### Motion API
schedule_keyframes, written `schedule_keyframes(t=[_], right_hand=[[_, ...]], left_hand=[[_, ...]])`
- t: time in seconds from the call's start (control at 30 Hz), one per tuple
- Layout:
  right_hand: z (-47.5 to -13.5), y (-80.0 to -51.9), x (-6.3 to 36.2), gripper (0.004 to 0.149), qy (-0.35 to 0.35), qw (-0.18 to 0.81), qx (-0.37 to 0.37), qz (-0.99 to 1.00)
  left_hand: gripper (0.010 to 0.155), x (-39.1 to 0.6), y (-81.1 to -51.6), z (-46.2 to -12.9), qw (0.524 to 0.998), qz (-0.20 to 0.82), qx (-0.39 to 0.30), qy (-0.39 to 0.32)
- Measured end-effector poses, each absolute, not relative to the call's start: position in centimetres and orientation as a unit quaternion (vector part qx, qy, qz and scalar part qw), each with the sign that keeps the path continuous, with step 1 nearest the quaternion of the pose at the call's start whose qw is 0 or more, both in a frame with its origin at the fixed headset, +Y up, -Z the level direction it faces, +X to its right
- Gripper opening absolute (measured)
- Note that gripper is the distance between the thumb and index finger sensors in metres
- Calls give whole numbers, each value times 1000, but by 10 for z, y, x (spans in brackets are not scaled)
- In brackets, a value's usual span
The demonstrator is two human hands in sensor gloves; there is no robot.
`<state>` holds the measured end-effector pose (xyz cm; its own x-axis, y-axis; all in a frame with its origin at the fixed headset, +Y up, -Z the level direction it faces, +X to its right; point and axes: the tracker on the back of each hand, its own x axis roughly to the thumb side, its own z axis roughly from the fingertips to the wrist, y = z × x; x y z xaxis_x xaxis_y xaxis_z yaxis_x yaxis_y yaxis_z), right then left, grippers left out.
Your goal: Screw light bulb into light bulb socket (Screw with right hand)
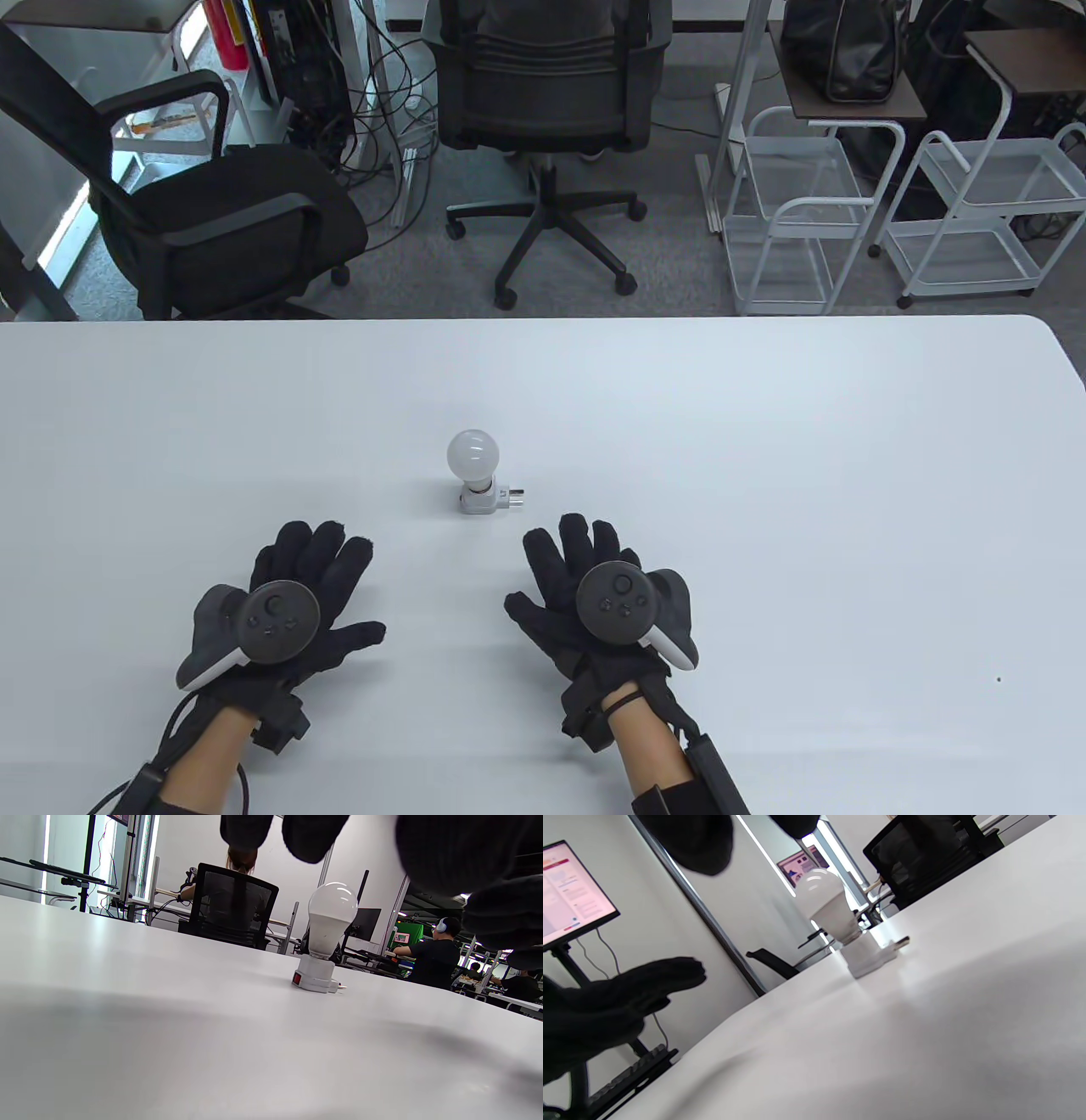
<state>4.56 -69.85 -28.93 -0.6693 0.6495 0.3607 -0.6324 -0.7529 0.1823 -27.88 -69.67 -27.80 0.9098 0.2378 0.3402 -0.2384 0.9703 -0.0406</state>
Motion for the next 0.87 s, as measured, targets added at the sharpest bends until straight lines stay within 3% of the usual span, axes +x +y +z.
schedule_keyframes(t=[0.87], right_hand=[[-290, -699, 51, 63, 22, 377, 189, 906]], left_hand=[[91, -275, -699, -278, 977, 129, -8, -168]])
